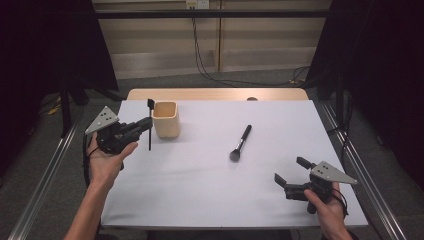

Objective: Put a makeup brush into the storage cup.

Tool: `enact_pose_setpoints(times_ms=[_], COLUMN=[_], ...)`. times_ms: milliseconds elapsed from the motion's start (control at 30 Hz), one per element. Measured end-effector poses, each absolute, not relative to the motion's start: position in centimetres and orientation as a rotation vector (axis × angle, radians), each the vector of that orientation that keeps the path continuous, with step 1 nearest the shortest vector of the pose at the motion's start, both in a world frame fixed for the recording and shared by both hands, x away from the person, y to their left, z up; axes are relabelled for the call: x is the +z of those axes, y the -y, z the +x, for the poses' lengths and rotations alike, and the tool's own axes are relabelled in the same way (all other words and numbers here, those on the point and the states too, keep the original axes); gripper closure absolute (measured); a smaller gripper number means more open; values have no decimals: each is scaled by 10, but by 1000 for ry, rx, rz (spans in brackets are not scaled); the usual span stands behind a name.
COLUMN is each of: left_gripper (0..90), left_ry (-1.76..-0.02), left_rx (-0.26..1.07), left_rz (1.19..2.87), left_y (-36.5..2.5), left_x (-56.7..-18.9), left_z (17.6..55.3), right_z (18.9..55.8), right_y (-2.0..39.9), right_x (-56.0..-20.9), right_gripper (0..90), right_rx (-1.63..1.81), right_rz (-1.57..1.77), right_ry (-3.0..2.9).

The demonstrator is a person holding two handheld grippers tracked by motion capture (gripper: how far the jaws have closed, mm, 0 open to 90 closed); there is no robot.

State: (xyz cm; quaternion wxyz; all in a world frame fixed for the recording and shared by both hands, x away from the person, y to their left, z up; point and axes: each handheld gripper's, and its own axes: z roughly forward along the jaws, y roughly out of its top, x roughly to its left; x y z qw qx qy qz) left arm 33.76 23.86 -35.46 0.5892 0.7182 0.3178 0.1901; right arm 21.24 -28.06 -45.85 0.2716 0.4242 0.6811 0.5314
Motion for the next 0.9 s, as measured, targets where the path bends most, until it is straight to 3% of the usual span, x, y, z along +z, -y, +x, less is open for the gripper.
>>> enact_pose_setpoints(times_ms=[433, 900], left_gripper=[861, 862], left_ry=[-777, -764], left_rx=[517, 512], left_rz=[1673, 1653], left_y=[-232, -220], left_x=[-349, -334], left_z=[355, 370], right_z=[213, 213], right_y=[281, 281], right_x=[-459, -459], right_gripper=[0, 0], right_rx=[1430, 1434], right_rz=[1149, 1149], right_ry=[-1835, -1838])
